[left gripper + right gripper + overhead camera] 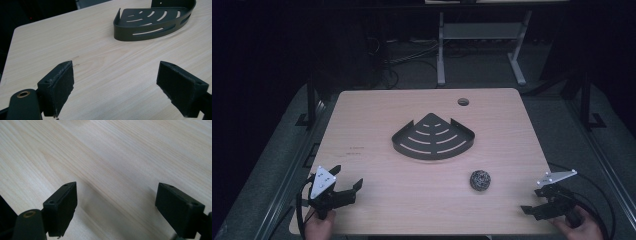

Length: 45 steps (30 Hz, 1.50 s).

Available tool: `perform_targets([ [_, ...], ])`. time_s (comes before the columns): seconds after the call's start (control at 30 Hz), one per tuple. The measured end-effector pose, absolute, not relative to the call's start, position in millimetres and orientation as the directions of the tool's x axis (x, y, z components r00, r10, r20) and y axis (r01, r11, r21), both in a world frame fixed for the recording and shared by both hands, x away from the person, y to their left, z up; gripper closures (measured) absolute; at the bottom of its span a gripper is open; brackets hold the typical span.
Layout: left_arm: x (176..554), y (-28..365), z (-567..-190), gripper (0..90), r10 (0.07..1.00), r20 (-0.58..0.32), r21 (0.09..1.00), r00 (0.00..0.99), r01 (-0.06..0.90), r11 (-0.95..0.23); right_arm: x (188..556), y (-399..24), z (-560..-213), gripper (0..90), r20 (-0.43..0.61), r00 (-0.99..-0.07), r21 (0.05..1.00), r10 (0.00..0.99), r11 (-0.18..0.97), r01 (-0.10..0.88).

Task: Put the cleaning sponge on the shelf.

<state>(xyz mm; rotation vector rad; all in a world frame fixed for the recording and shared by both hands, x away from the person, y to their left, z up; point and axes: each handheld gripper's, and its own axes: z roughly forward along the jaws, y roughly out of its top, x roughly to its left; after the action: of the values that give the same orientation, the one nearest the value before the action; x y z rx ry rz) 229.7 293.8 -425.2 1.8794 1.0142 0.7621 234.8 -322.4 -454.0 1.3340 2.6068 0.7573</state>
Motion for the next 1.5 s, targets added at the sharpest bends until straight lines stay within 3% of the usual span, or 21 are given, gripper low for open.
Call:
perform_targets([
  [1.5,227.0,295.5,-423.3,13.8,0.869,0.119,0.889,0.481,0.339,-0.309,260.9,-263.8,-424.0,16.5,0.077,-0.761,0.47,0.644,0.65,0.598],
])
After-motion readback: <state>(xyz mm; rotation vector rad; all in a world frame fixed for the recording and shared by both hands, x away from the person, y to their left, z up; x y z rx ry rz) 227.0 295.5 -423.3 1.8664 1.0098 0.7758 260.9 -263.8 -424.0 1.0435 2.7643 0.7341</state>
